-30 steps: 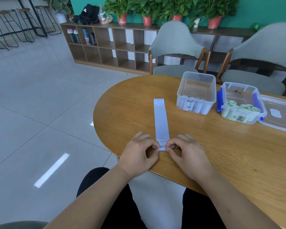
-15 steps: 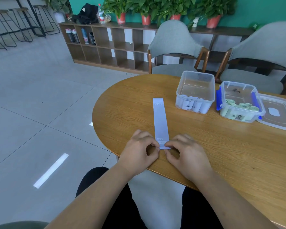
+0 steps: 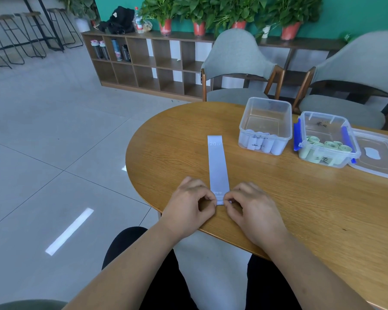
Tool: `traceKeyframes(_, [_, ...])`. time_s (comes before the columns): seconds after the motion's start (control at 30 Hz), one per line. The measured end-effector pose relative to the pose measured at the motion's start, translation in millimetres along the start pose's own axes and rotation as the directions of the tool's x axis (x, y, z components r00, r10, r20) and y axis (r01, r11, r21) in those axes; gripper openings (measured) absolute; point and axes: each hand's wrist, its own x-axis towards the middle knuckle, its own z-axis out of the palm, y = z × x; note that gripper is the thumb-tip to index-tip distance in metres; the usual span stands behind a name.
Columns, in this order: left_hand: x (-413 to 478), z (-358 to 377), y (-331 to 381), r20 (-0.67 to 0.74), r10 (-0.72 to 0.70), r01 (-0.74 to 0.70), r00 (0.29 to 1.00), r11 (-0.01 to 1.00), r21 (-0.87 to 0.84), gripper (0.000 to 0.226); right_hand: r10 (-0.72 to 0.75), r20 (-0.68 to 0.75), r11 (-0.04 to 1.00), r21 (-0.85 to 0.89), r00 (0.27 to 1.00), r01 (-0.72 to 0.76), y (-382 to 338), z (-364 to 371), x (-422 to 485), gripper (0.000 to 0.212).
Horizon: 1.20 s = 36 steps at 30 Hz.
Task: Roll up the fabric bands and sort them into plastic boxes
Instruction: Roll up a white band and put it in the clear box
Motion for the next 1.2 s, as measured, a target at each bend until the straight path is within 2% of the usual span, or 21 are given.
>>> traceKeyframes(0.13, [0.3,1.0,-0.6,0.002,-0.012,0.012,1.0,1.0,0.005,0.007,0.014,0.0,0.999,0.029,1.0,-0.014,-0.5,-0.9,0.6,0.005])
traceKeyframes(0.33, [1.7,-2.2,-0.5,0.047,0.008,-0.008,0.999,1.0,-0.004,0.006,0.021,0.01,0.999,-0.034,1.0,-0.021,-1.3,0.2,2.9,0.003])
traceKeyframes(0.53, [0.5,0.9,-1.0,0.018,-0.002,0.002,1.0,1.0,0.021,0.011,0.026,-0.001,0.999,-0.041,1.0,-0.026,0.9,1.4,-0.1,0.015])
traceKeyframes(0.77, [-0.1,3.3,-4.3,-0.022,-0.02,0.02,1.0,1.0,0.003,0.012,0.03,-0.012,0.998,-0.049,0.999,-0.031,-1.3,-0.3,0.4,0.007])
traceKeyframes(0.9, [0.8,0.6,-0.7,-0.012,-0.007,0.008,1.0,1.0,0.005,0.02,0.045,-0.017,0.996,-0.072,0.999,-0.046,-2.2,0.3,0.9,0.007])
traceKeyframes(1.2, [1.6,3.6,-2.8,-0.032,-0.045,0.046,0.998,0.999,0.027,0.012,0.035,-0.035,0.997,-0.066,0.999,-0.037,-1.1,0.7,0.4,0.015])
